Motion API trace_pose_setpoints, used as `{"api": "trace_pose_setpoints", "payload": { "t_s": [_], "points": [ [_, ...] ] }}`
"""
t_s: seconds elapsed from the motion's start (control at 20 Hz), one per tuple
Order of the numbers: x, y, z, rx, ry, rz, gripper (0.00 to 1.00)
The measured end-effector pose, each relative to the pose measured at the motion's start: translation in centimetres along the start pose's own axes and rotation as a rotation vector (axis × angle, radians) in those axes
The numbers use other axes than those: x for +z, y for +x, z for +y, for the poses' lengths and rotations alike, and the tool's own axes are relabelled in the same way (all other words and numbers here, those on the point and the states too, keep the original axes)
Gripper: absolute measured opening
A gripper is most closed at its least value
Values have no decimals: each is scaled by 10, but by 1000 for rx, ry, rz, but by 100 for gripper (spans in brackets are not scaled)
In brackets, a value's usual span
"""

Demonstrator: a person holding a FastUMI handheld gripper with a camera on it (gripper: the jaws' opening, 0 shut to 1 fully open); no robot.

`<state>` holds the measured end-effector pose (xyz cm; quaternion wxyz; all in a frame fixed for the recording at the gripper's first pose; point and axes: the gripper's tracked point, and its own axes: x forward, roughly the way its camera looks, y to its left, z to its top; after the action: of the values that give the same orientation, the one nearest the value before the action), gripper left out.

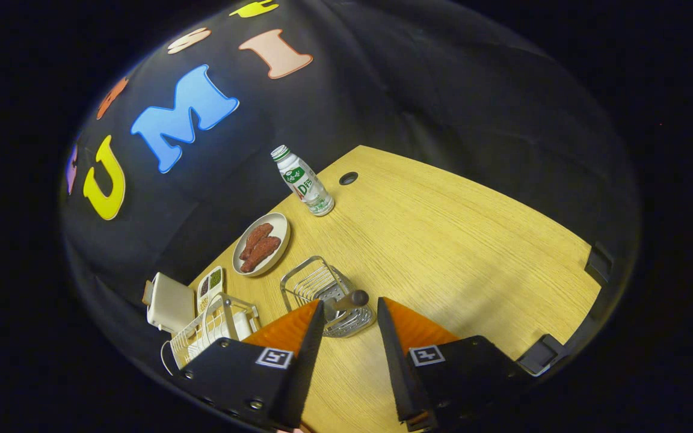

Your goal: Take the plate from the dish rack, then take the spoon from the basket and place it into the plate.

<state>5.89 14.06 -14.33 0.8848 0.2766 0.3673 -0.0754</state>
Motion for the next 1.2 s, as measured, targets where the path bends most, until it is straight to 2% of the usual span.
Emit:
{"api": "trace_pose_setpoints", "payload": {
  "t_s": [0.1,0.2,0.25,0.3,0.35,0.4,0.45,0.85,1.2],
  "points": [
    [5,3,0,-2,29,0,52],
    [7,16,7,22,54,17,33],
    [5,11,10,36,53,26,27],
    [10,7,14,42,75,18,28],
    [15,5,17,54,78,16,16],
    [18,9,21,52,76,6,16],
    [22,14,21,45,64,4,6],
    [39,-5,43,93,-59,-14,6],
    [65,-60,58,135,-81,-53,6]
  ]
}}
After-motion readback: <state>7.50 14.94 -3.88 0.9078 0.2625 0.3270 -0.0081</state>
